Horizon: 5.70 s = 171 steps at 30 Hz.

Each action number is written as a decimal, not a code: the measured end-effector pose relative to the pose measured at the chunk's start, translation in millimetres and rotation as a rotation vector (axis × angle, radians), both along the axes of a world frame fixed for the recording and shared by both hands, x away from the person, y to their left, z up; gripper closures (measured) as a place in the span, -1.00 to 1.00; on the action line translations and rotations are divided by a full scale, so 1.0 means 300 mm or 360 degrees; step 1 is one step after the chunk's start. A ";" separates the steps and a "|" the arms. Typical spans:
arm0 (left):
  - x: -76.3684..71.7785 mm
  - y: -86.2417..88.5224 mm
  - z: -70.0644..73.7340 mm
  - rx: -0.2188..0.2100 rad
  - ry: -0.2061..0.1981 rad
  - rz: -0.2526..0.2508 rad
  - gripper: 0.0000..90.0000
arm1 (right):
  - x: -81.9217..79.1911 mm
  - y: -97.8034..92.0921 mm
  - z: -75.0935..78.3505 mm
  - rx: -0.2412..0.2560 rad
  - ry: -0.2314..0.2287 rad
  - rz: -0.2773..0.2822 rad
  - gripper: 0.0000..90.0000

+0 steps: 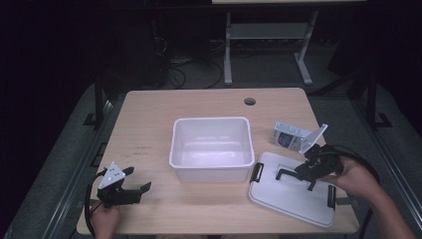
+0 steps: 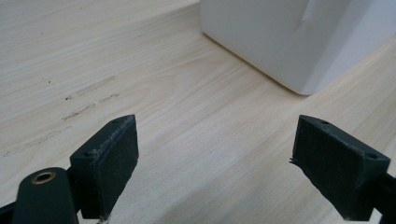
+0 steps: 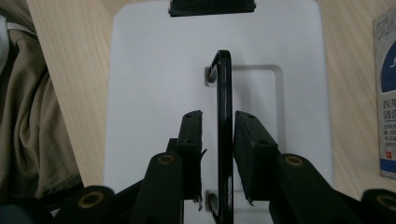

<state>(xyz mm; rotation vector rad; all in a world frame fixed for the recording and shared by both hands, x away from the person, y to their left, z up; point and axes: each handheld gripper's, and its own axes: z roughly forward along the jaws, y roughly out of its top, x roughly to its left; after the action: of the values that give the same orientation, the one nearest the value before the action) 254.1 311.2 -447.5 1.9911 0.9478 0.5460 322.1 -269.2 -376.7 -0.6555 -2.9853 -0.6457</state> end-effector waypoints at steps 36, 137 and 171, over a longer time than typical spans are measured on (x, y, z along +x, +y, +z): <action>0.002 0.000 -0.001 -0.0004 0.0001 0.0002 -0.70 | 0.012 -0.007 0.052 0.0018 -0.0026 -0.0015 0.51; 0.015 0.032 -0.016 -0.0014 0.0025 0.0088 -0.70 | 0.457 -0.031 0.003 -0.0176 -0.0100 -0.0181 0.02; 0.012 0.039 -0.011 -0.0048 0.0020 0.0080 -0.70 | 0.431 -0.008 -0.004 -0.0215 -0.0105 -0.0131 0.23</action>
<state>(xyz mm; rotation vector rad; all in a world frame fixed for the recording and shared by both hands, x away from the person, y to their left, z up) 257.7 322.8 -450.6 1.9505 1.0108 0.5447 451.3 -271.7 -377.8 -0.7831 -3.0992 -0.4810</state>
